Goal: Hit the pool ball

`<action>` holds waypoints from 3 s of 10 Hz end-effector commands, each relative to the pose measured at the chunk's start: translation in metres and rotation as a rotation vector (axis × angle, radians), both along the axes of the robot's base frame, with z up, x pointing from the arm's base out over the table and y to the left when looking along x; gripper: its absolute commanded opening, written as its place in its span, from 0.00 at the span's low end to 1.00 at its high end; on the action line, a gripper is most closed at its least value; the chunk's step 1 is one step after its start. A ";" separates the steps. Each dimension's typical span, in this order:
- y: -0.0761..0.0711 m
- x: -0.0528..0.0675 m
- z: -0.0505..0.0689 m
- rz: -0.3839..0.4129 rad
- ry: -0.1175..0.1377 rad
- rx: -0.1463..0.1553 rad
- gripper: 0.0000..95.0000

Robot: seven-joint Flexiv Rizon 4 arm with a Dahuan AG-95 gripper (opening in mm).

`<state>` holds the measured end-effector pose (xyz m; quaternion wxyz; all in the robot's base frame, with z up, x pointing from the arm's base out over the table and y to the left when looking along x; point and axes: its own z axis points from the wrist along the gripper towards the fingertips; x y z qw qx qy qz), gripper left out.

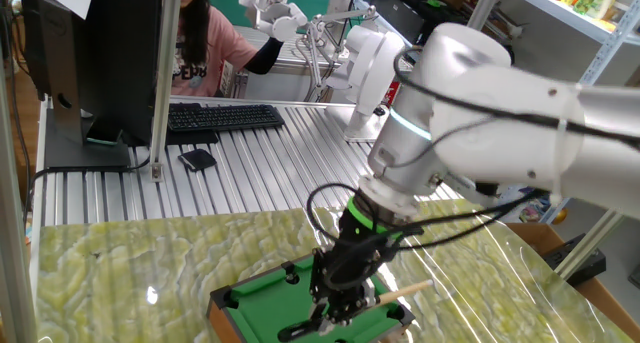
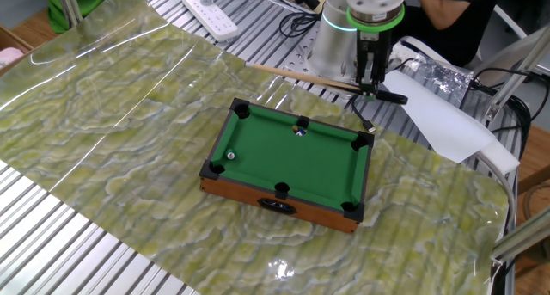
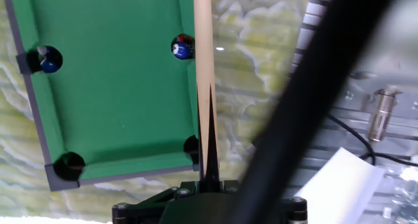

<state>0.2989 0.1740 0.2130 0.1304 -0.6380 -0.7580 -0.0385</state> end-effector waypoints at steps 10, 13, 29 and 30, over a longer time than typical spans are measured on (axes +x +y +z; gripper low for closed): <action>0.002 0.008 -0.024 -0.017 0.003 -0.020 0.00; 0.006 0.011 -0.029 -0.018 0.003 -0.027 0.00; 0.004 0.029 -0.058 0.006 -0.027 -0.058 0.00; 0.005 0.031 -0.062 0.007 -0.030 -0.059 0.00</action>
